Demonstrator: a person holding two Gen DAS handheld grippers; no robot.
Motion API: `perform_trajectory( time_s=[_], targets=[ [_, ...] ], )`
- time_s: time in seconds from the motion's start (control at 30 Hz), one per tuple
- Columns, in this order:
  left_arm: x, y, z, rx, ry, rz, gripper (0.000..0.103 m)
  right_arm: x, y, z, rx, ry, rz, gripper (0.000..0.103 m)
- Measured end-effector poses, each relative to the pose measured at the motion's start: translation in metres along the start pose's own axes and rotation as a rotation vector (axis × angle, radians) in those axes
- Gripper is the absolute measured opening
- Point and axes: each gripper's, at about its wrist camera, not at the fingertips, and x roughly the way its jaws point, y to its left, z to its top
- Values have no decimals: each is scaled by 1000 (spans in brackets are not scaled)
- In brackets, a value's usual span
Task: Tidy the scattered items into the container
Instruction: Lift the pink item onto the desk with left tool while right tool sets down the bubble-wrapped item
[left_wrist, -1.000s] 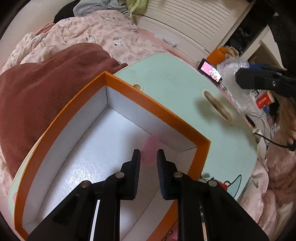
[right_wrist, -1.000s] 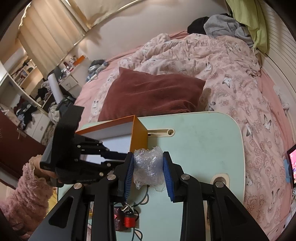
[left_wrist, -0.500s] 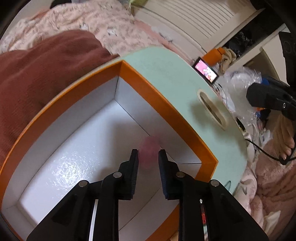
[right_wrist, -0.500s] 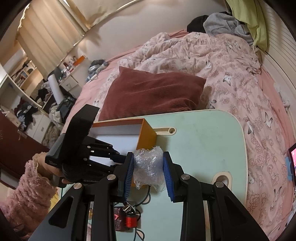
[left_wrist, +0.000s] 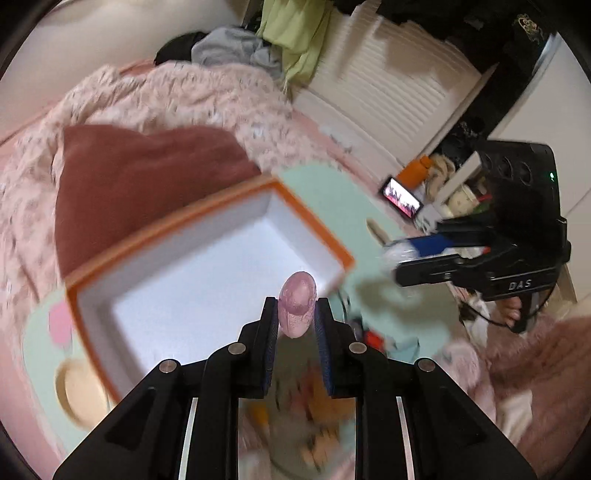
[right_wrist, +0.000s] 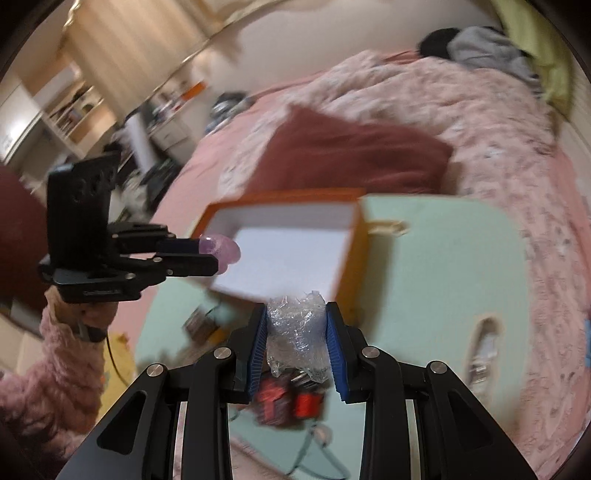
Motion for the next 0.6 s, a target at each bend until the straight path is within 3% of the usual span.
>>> perform_trajectory(
  time_s=[0.17, 0.33, 0.53, 0.6],
  targets=[
    [11, 11, -39, -77, 22, 21, 21, 47, 38, -19, -75, 105, 40, 29],
    [32, 13, -57, -99, 38, 72, 21, 84, 45, -27, -75, 165, -11, 29],
    [31, 21, -65, -162, 4, 59, 22, 88, 42, -29, -45, 173, -28, 32],
    [22, 23, -69, -180, -23, 62, 28, 82, 40, -26, -27, 155, -30, 40]
  ],
)
